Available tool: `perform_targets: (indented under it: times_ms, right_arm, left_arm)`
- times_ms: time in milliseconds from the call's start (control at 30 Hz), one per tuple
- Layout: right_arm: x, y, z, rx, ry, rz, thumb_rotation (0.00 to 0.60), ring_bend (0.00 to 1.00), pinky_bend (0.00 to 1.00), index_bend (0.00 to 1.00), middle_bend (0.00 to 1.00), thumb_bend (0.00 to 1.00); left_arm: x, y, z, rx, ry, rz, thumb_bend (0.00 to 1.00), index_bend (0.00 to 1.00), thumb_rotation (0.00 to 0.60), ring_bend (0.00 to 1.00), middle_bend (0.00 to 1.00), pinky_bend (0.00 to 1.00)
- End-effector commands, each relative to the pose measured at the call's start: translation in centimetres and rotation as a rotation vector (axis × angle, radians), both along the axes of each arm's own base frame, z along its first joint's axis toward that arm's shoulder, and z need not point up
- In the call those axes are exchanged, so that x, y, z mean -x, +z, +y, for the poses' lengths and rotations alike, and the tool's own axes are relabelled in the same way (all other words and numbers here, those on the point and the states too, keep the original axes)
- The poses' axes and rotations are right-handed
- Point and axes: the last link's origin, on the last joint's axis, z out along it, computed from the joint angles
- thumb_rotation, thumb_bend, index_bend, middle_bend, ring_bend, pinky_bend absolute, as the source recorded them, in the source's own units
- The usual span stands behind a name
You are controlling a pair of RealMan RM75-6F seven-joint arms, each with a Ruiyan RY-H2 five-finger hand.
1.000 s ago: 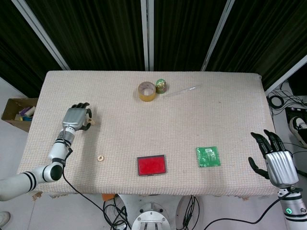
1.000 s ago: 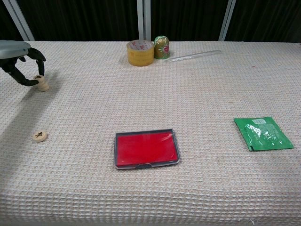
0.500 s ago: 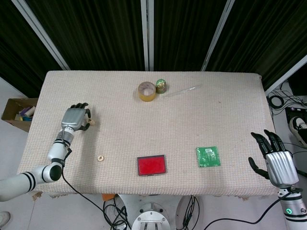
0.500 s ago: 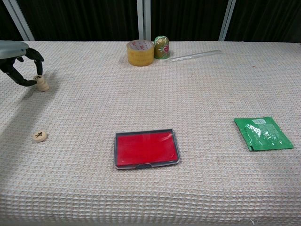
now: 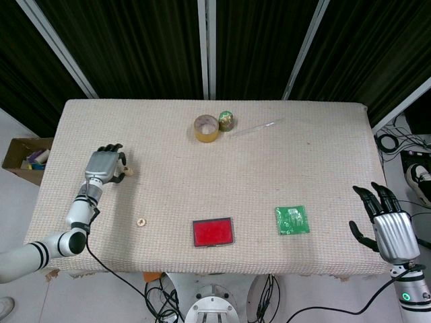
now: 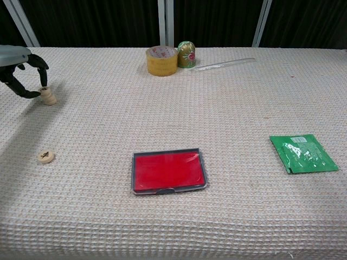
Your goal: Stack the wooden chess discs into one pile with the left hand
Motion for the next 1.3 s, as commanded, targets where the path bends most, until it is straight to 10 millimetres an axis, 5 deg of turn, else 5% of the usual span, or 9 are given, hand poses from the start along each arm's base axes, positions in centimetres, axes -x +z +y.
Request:
perform_targets:
  times_ms: [33,300,1300]
  right_arm:
    - [0.0,0.0,0.0,0.001,-0.001,0.0,0.6,0.04,0.14,0.13,0.22,0.3]
    - [0.1,-0.1,0.0,-0.001,-0.002,-0.003,0.6,0.04,0.14,0.13,0.22,0.3]
    - [0.2,0.0,0.1,0.002,-0.004,-0.005,0.6,0.04,0.14,0.13,0.22,0.3]
  left_arm:
    - [-0.4,0.2,-0.2,-0.012,-0.022,-0.004,0.33,0.42,0.6,0.09,0.12,0.16]
    - [-1.8,-0.4,-0.7,0.014,-0.077,-0.001,0.33,0.41,0.6,0.09,0.11,0.16]
    - [-1.5,-0.8,-1.5,0.027,-0.068,0.006,0.33,0.43,0.6,0.09,0.11,0.16]
